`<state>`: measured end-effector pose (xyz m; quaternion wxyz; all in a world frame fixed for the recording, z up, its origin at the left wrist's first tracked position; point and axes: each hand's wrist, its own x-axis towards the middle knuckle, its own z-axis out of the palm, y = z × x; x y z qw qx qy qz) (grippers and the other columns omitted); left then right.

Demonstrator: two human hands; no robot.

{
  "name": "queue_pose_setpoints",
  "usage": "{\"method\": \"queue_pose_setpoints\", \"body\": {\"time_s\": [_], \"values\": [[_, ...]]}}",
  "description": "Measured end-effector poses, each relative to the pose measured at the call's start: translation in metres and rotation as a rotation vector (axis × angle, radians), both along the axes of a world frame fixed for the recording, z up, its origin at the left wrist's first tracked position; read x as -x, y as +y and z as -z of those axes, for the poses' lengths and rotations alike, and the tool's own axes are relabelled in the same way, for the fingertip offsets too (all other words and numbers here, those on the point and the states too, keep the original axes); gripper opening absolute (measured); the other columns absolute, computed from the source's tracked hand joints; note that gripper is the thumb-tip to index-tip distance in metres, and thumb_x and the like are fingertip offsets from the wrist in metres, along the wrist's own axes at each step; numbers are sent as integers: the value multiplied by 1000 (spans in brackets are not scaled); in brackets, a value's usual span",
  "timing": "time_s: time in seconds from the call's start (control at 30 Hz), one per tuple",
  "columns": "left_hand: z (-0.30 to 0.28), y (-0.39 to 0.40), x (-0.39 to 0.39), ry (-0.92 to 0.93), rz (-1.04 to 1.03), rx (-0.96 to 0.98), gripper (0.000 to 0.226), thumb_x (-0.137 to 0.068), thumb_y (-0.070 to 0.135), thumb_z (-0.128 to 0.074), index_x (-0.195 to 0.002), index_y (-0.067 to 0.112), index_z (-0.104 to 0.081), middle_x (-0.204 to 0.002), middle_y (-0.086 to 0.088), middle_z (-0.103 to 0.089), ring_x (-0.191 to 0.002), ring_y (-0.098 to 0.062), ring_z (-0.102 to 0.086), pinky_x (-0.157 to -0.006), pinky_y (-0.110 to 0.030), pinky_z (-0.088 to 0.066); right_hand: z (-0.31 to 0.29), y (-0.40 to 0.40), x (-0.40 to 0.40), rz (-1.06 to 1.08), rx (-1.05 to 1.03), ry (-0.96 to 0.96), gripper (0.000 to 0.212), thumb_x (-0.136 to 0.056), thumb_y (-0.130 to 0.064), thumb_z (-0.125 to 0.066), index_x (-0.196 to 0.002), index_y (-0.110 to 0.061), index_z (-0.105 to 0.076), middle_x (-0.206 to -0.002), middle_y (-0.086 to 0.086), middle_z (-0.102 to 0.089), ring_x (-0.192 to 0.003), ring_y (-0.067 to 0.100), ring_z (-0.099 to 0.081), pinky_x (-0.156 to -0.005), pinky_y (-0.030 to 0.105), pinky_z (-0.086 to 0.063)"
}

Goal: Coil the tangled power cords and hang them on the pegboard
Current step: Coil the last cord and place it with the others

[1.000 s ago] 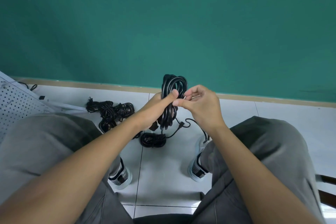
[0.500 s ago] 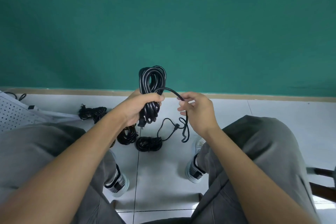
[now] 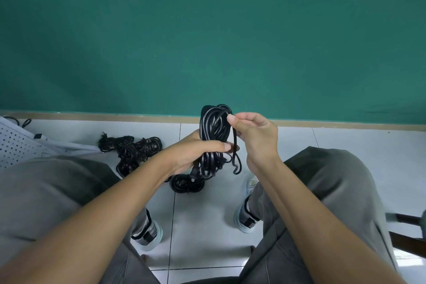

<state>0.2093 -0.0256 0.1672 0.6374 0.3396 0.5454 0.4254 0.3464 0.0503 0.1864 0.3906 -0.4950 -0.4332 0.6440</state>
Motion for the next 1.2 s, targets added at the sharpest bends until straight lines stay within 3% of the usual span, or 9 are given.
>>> {"method": "queue_pose_setpoints", "body": {"time_s": [0.2, 0.33, 0.47, 0.6, 0.73, 0.8, 0.9, 1.07, 1.2], "values": [[1, 0, -6, -128, -116, 22, 17, -96, 11, -69, -109, 22, -71, -90, -4, -67, -89, -21, -73, -73, -36, -56, 6, -6, 5, -30, -34, -22, 9, -94, -10, -72, -103, -9, -75, -95, 2, -79, -91, 9, -74, -89, 21, -56], [-7, 7, -1, -199, -330, -20, 10, -97, 18, -65, -93, 18, -73, -81, 0, -73, -75, -13, -71, -64, -28, -59, 17, -25, 16, -269, -55, -193, 34, -108, -47, -37, -124, -25, -59, -128, -12, -63, -119, 7, -62, -112, 40, -46], [-2, 13, 20, -337, -510, -17, 20, -97, 27, -68, -91, 12, -56, -73, -4, -60, -61, -18, -66, -54, -31, -56, 19, -38, 14, -637, -138, -434, 74, -99, -74, -12, -133, -33, -63, -126, -12, -69, -120, 5, -61, -109, 31, -40], [14, 15, 36, -291, -748, 53, 33, -92, 39, -76, -102, 14, -57, -75, -2, -55, -61, -14, -58, -58, -27, -53, 11, -35, 10, -800, -140, -597, 60, -105, -62, -24, -118, -22, -67, -97, -3, -73, -88, 9, -69, -81, 25, -47], [26, 16, 43, 67, -852, 86, 44, -88, 46, -79, -96, 15, -50, -77, 0, -55, -54, -12, -55, -56, -28, -49, 23, -31, 3, -951, -246, -673, 35, -100, -38, -58, -95, -4, -68, -80, 14, -66, -64, 15, -61, -74, 36, -52], [30, 14, 43, 277, -746, -38, 33, -91, 38, -78, -104, 17, -55, -88, 8, -62, -72, -3, -62, -74, -26, -55, 26, -25, -1, -913, -375, -644, 16, -96, -13, -60, -97, 2, -66, -78, 16, -61, -63, 14, -50, -73, 36, -50], [31, 10, 37, 429, -415, -151, 20, -97, 36, -70, -112, 24, -62, -104, 16, -66, -101, 4, -61, -99, -24, -45, 16, -13, -6, -751, -381, -520, 19, -99, -4, -60, -110, -12, -73, -80, -8, -73, -75, 18, -64, -80, 30, -54], [23, 3, 14, 360, -183, -107, 54, -86, 76, -55, -122, 38, -63, -118, 21, -69, -118, 2, -59, -110, -34, -42, 1, 1, -8, -411, -307, -370, 21, -81, -10, -85, -88, -18, -67, -78, -3, -67, -64, 7, -59, -68, 17, -51], [18, 5, 5, 187, -65, -138, 30, -90, 36, -77, -116, 26, -69, -111, 14, -76, -110, 0, -68, -96, -20, -50, 0, 3, -8, -292, -282, -374, 35, -64, -19, -97, -73, -18, -63, -69, -6, -59, -59, 6, -49, -60, 18, -47]]}}
